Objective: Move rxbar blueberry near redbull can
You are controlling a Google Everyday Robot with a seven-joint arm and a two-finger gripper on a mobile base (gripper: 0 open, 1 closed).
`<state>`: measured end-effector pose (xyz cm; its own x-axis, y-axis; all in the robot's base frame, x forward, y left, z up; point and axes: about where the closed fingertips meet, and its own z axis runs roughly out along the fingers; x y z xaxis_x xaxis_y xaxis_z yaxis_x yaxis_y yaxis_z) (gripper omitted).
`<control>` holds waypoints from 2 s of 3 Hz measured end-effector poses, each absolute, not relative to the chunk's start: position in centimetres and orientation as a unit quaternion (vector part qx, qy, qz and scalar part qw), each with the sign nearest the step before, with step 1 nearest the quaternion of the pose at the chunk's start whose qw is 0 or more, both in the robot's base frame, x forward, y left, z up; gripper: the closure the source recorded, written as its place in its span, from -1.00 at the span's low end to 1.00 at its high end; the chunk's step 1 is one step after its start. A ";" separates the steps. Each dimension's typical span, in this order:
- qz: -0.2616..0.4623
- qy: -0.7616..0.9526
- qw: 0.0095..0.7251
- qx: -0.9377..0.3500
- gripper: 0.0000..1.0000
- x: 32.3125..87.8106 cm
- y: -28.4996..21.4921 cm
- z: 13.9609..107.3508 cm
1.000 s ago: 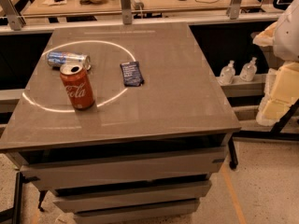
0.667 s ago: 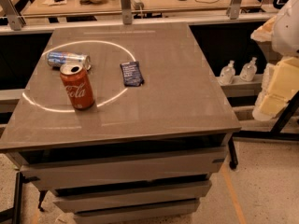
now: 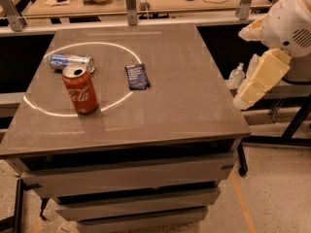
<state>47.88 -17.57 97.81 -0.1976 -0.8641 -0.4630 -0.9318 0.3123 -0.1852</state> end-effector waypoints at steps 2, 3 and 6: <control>0.137 0.760 0.317 -0.550 -1.00 50.8 -13.8 96.3; 0.129 0.759 0.338 -0.542 -1.00 51.8 -13.6 96.8; 0.135 0.765 0.370 -0.509 -1.00 54.4 -11.6 94.1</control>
Offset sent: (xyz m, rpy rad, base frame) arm 0.0561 0.0471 -0.0111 0.3339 -0.1422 -0.0866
